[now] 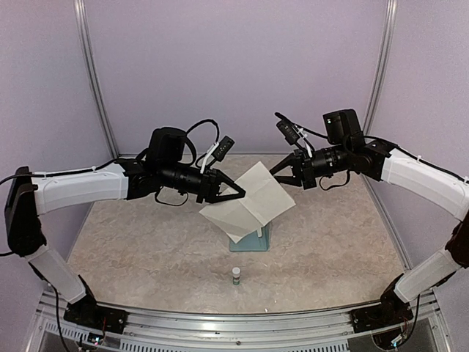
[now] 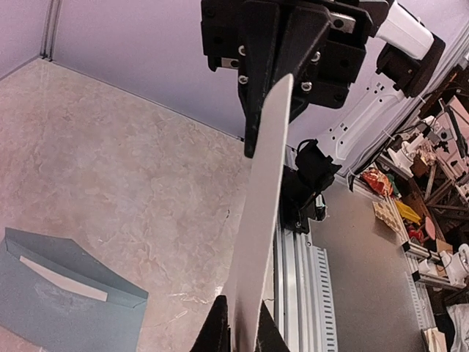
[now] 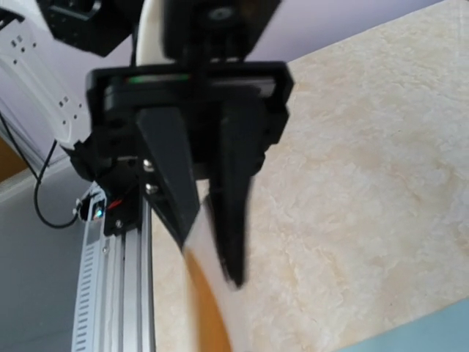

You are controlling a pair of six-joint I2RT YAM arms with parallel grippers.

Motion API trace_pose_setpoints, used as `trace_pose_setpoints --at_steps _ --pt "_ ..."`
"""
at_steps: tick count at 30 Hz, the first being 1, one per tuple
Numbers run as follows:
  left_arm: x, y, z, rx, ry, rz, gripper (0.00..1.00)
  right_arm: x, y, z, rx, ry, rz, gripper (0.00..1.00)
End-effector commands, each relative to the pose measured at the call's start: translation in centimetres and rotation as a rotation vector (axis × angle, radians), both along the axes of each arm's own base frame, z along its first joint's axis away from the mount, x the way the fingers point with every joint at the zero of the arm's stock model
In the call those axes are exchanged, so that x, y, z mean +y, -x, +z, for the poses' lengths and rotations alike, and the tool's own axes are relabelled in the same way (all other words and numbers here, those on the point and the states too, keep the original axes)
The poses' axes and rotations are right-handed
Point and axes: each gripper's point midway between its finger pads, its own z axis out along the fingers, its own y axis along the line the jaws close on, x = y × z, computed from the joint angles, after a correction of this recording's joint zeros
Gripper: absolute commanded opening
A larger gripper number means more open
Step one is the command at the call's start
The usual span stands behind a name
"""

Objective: Place the letter into the envelope and seal it

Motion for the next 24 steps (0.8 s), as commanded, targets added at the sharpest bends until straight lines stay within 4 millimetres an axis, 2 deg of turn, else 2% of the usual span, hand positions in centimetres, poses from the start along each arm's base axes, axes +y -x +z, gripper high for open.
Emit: trace_pose_setpoints --at_steps 1,3,5,8,10,13,18,24 --pt "0.1 1.1 0.5 0.003 0.017 -0.037 0.05 -0.6 -1.5 0.3 0.024 -0.043 -0.041 0.09" --pt "0.2 1.4 0.7 0.005 0.025 -0.042 0.00 -0.8 -1.3 0.5 0.035 -0.068 -0.019 0.32" --pt "0.3 1.6 0.9 0.008 0.029 -0.048 0.00 -0.7 -0.7 0.5 0.044 -0.083 0.017 0.49" --pt "0.4 1.7 1.1 0.006 0.032 -0.049 0.00 -0.7 -0.1 0.5 0.045 -0.100 0.050 0.69" --pt "0.4 1.7 1.2 0.007 0.033 -0.049 0.00 -0.8 0.3 0.7 0.044 -0.110 0.066 0.77" --pt "0.3 1.7 1.3 0.008 0.035 -0.050 0.00 -0.6 0.7 0.3 0.059 -0.112 0.088 0.83" --pt "0.1 1.5 1.5 0.009 0.036 -0.046 0.00 -0.2 1.4 -0.8 0.083 -0.096 0.125 0.85" --pt "0.0 1.3 1.0 0.017 0.023 -0.037 0.00 -0.4 1.9 1.0 0.045 -0.139 0.136 0.89"
